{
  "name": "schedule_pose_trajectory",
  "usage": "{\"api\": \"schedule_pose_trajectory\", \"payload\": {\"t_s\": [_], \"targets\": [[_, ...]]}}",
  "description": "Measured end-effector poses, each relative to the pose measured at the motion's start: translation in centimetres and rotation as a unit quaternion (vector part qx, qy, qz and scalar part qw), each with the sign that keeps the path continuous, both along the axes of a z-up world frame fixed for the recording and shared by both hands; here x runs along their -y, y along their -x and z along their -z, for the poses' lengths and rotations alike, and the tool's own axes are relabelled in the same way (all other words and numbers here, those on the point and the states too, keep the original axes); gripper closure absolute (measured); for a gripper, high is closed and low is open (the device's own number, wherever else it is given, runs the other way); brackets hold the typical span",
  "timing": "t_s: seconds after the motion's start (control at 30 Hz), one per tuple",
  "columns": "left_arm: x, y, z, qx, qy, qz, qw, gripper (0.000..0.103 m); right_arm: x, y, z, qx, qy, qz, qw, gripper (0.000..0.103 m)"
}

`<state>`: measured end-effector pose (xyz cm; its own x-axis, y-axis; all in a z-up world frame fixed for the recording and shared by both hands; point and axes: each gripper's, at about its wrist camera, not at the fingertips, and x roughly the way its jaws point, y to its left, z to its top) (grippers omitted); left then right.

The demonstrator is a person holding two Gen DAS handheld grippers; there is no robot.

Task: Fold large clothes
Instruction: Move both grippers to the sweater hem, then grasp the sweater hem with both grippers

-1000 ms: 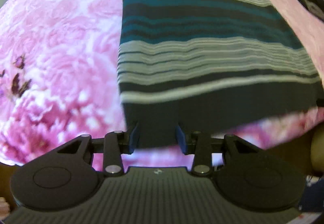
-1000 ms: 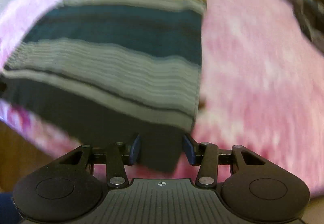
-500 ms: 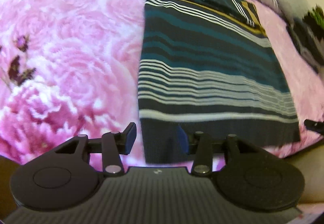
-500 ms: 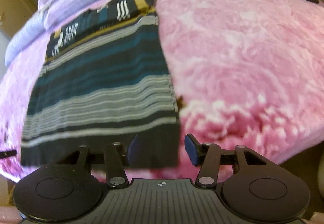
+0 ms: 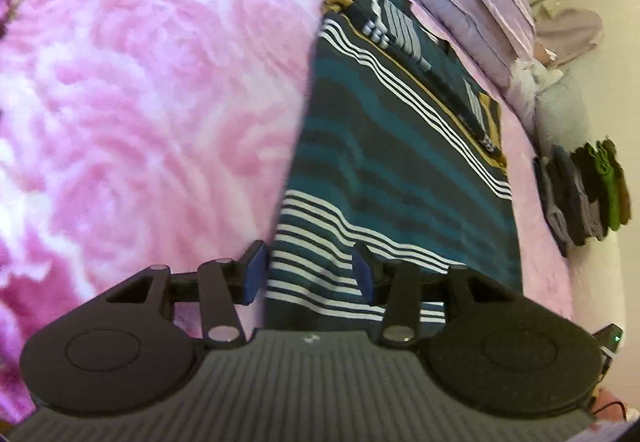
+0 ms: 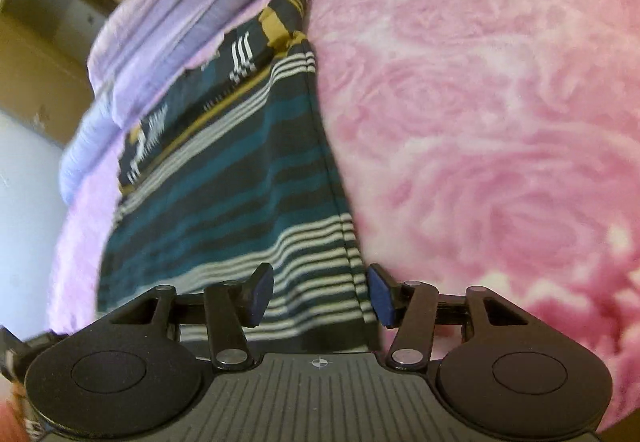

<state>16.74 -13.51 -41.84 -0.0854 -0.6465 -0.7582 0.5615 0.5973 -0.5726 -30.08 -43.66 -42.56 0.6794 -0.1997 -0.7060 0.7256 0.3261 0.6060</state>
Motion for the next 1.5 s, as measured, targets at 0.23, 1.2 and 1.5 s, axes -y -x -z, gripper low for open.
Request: {"api": "schedule_pose_trajectory", "payload": {"t_s": [0.23, 1.2, 1.5], "targets": [[-1.8, 2.3, 0.7, -0.045, 0.020, 0.032, 0.9983, 0.069, -1.5, 2.9, 0.6, 0.060, -0.077, -0.029, 0.995, 0.054], [-11.7, 9.2, -4.8, -0.068, 0.011, 0.012, 0.9976, 0.094, -7.3, 6.3, -5.1, -0.013, -0.137, -0.044, 0.989, 0.095], [-0.3, 0.6, -12.6, -0.015, 0.171, -0.036, 0.9844, 0.093, 4.1, -1.3, -14.7, 0.094, -0.045, -0.052, 0.993, 0.094]]}}
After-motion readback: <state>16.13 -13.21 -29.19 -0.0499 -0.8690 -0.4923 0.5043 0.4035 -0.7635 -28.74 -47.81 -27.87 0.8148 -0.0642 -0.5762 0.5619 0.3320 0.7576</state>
